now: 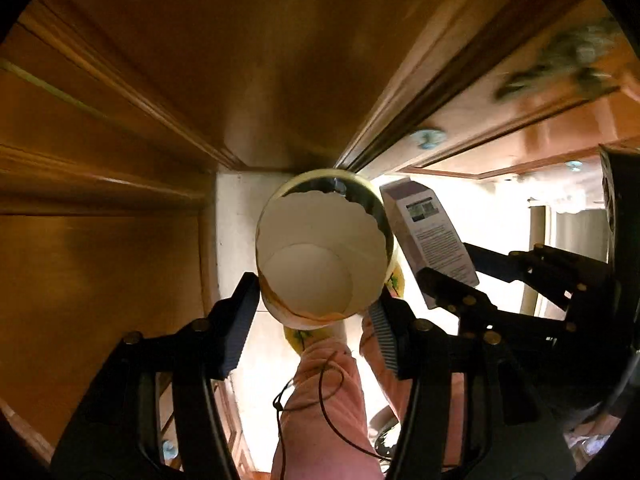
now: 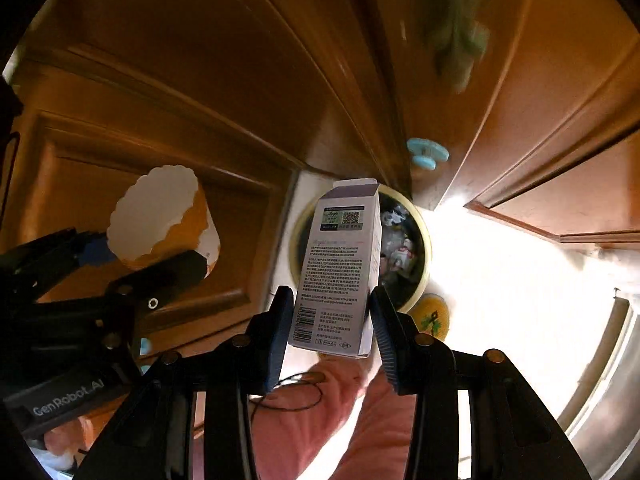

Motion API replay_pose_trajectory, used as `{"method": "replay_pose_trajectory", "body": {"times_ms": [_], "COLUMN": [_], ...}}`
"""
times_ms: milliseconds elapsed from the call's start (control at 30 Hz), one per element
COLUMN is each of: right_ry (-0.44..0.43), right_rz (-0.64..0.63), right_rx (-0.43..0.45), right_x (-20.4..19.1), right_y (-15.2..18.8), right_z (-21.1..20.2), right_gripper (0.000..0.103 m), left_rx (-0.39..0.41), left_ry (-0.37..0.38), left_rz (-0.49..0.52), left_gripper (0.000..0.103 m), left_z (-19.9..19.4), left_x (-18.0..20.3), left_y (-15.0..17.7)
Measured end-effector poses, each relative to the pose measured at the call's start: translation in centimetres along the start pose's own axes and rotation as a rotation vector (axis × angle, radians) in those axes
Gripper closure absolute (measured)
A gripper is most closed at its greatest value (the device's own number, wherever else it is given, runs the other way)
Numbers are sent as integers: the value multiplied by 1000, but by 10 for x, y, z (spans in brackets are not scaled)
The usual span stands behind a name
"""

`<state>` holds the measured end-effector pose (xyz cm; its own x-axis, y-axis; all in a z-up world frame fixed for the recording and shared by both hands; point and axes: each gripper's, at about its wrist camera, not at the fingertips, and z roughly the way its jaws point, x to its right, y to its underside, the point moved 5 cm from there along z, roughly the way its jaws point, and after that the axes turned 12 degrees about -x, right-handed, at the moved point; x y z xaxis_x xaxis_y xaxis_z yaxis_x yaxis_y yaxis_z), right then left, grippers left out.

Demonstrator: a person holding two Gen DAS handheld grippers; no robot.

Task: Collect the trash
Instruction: 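Carry the cake cup and white box down over the floor bin, then open the left tool to drop the cup while the right tool drops the box, then raise both tools back up to the counter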

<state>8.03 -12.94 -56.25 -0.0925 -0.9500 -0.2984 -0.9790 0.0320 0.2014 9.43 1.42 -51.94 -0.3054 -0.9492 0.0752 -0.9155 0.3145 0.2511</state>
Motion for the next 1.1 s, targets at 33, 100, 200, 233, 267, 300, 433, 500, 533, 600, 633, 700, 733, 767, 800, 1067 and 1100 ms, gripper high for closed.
{"method": "replay_pose_trajectory", "body": {"times_ms": [33, 100, 200, 233, 267, 300, 433, 500, 533, 600, 633, 700, 733, 767, 800, 1067, 1100], "right_ry": [7, 15, 7, 4, 9, 13, 12, 17, 20, 24, 24, 24, 25, 25, 27, 44, 50], "right_rz": [0, -6, -8, -5, -4, -5, 6, 6, 4, 2, 2, 3, 3, 3, 4, -24, -30], "right_rx": [-10, -22, -38, -35, -31, -27, -24, -24, -22, -19, -17, -4, 3, 9, 18, 121, 143], "right_x": [3, 9, 11, 10, 8, 11, 25, 29, 28, 26, 28, 24, 21, 18, 14, -22, -28], "right_y": [-2, -6, -18, -27, -30, -32, -34, -29, -25, -18, -17, -10, -6, -3, 1, 35, 40], "right_z": [9, 24, 33, 32, 32, 29, 17, 13, 7, -3, -6, -22, -31, -39, -49, -148, -164], "right_gripper": [63, 63, 60, 59, 57, 57, 56, 56, 56, 56, 56, 56, 56, 56, 56, 56, 56], "left_rx": [-9, -48, -94, -98, -103, -115, -136, -135, -130, -118, -110, -95, -84, -75, -57, 113, 153], "left_ry": [-2, 13, 21, 23, 24, 18, 1, -1, -6, -15, -14, -21, -19, -19, -24, -26, -23], "left_rz": [-9, -38, -52, -49, -44, -34, -33, -35, -32, -28, -25, -17, -10, -4, 10, 124, 141], "left_gripper": [51, 51, 51, 51, 51, 51, 51, 51, 51, 51, 51, 51, 51, 51, 51, 51, 51], "left_z": [7, 28, 46, 49, 50, 53, 57, 53, 48, 34, 27, 8, -2, -12, -30, -156, -177], "left_x": [-3, -13, -21, -24, -23, -23, -12, -11, -11, -8, -6, -3, 0, 2, 4, 30, 33], "left_y": [-2, -5, -8, -9, -12, -11, -11, -9, -8, -5, -3, 2, 3, 5, 9, 33, 37]}}
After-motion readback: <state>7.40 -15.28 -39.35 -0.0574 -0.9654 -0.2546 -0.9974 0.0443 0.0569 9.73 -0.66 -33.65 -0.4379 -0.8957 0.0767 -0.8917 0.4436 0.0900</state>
